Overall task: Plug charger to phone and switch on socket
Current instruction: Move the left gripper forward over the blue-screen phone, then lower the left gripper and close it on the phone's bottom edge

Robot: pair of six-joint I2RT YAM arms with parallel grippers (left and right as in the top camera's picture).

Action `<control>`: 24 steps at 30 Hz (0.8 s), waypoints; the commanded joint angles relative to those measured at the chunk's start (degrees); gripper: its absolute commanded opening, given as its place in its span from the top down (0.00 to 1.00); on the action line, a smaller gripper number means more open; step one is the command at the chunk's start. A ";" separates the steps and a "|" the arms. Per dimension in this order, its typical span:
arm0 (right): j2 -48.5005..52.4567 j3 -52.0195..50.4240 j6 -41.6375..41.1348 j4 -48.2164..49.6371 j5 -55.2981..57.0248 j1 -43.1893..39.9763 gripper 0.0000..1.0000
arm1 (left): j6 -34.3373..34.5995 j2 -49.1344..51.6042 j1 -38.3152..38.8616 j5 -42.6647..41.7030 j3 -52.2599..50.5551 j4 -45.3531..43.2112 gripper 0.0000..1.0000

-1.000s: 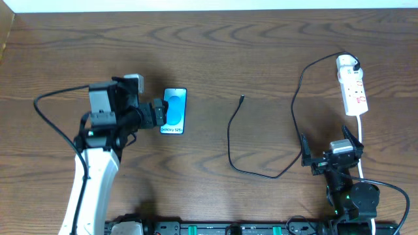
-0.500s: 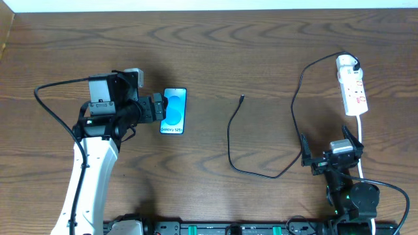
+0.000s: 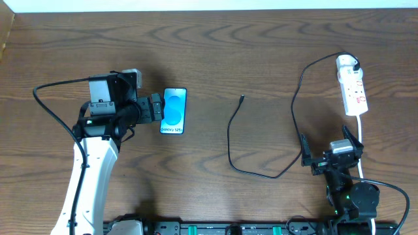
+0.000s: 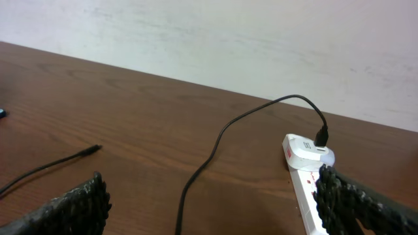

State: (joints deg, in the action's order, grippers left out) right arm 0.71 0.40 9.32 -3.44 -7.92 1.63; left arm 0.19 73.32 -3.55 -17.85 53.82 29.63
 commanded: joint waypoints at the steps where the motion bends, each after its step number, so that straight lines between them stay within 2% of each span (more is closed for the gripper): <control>1: -0.28 -0.09 -0.04 -0.20 -0.15 -0.04 0.01 | 0.09 0.31 0.07 0.55 1.55 0.13 0.02; 11: -0.28 -0.09 -0.04 -0.22 -0.15 -0.04 0.01 | 0.35 0.31 0.09 0.31 1.55 -0.42 0.02; 17: -0.28 -0.09 -0.04 -0.20 -0.15 -0.04 0.01 | 4.59 0.48 0.15 0.42 2.71 -4.33 0.02; 21: -0.28 -0.09 -0.04 -0.22 -0.15 -0.04 0.01 | 5.53 1.84 1.25 0.66 6.19 -3.04 0.02; 24: -0.28 -0.09 -0.04 -0.22 -0.15 -0.04 0.01 | 6.62 3.91 3.87 4.00 9.75 -0.31 0.02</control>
State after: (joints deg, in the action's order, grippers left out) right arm 0.71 0.40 9.32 -3.44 -7.92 1.63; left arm 4.78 75.29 -2.09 -16.95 59.53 27.79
